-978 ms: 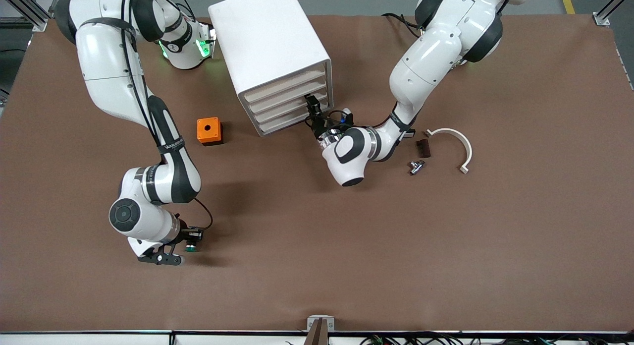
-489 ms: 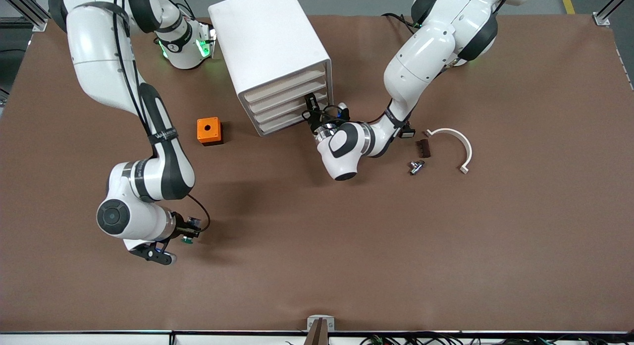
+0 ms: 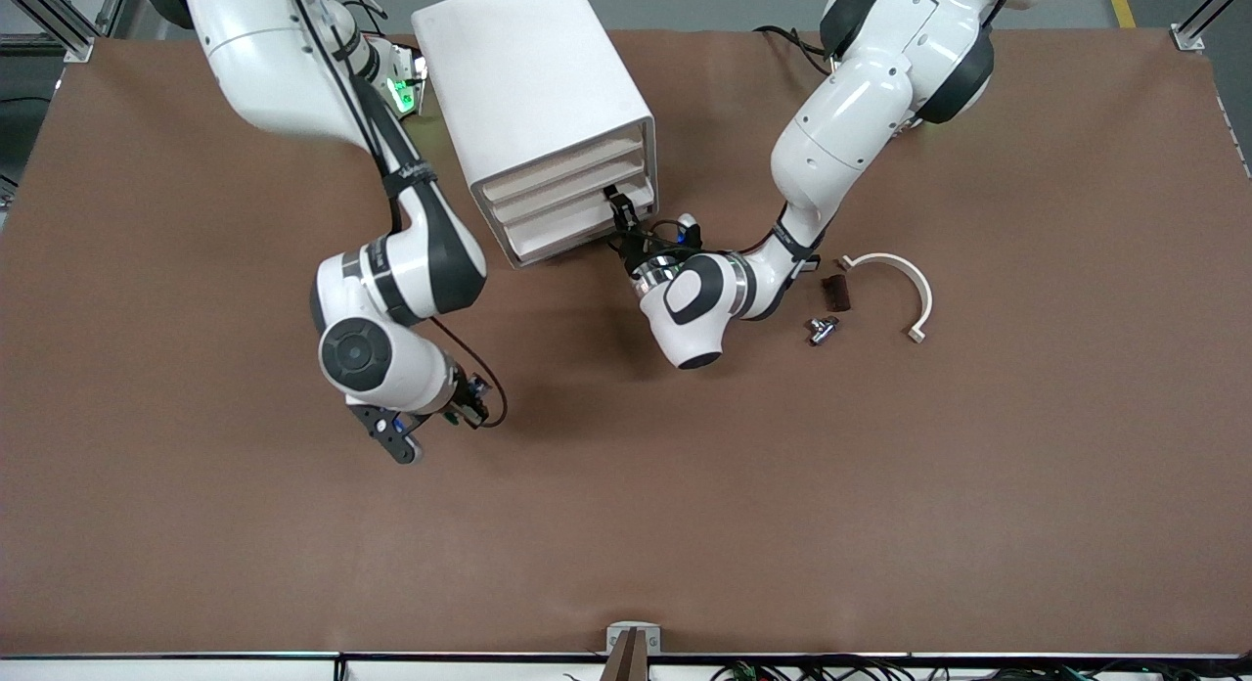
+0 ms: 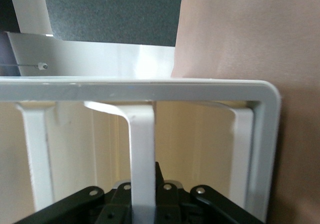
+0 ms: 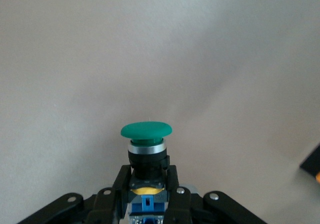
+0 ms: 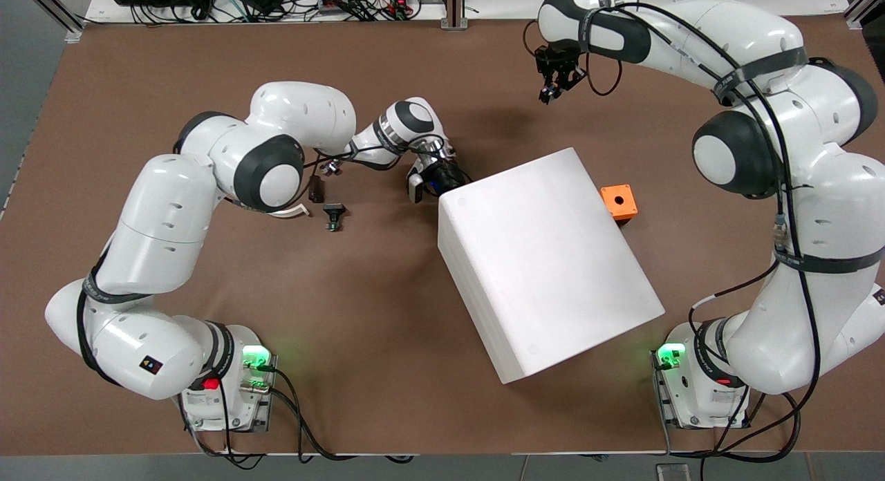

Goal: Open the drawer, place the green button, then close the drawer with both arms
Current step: 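Pull the drawer open with the left gripper while the right gripper lifts the button, then carry the green button over the open drawer with the right gripper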

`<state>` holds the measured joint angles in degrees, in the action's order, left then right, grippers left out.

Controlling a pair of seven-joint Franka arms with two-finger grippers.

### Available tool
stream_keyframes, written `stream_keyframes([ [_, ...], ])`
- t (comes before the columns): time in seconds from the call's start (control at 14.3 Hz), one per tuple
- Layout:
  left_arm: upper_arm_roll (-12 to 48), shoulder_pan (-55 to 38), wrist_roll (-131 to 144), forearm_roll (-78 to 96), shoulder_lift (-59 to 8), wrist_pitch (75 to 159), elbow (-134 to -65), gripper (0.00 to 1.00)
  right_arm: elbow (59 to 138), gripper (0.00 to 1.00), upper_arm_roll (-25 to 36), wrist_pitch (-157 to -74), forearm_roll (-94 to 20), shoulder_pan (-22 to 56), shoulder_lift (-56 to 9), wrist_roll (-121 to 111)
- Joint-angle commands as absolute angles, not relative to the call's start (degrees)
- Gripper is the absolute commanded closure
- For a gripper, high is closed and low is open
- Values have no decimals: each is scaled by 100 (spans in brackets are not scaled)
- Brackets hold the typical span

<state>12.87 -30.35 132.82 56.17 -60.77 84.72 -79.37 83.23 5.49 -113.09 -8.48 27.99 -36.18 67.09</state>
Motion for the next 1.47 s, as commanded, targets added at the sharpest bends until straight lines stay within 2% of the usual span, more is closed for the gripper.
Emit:
stream_keyframes([
  [0.0,1274,-2743,13368,5722,-6082,8490,-7884,91,9297,100,580,-11364,-957,2944,-2788,7232],
  [0.28,1266,-2383,13351,5722,-6082,8780,-7875,89,10238,100,589,-11531,-1011,3461,-2058,8031],
  [0.56,1257,-2136,13316,5713,-6091,8964,-7831,84,10318,100,589,-11820,-1011,4138,-2065,9296],
  [0.63,1257,-2136,13315,5713,-6082,8974,-7831,79,10371,100,589,-11978,-1011,4375,-2083,9647],
  [0.7,1248,-2127,13255,5713,-6073,8982,-7831,68,10406,100,598,-12153,-1002,4542,-2083,9894],
  [0.84,1257,-2004,12180,5713,-6047,9053,-7779,31,10441,100,598,-12444,-1002,4868,-2179,10386],
  [0.98,1257,-1969,11097,5713,-6029,9053,-7647,14,10441,100,598,-12655,-984,5175,-2276,10809],
  [1.12,1266,-1960,10497,5704,-5986,9044,-7541,6,10433,100,598,-12744,-984,5378,-2329,11152],
  [1.4,1266,-1828,9433,5652,-5889,9009,-7200,3,10398,100,598,-12893,-984,5660,-2522,11785],
])
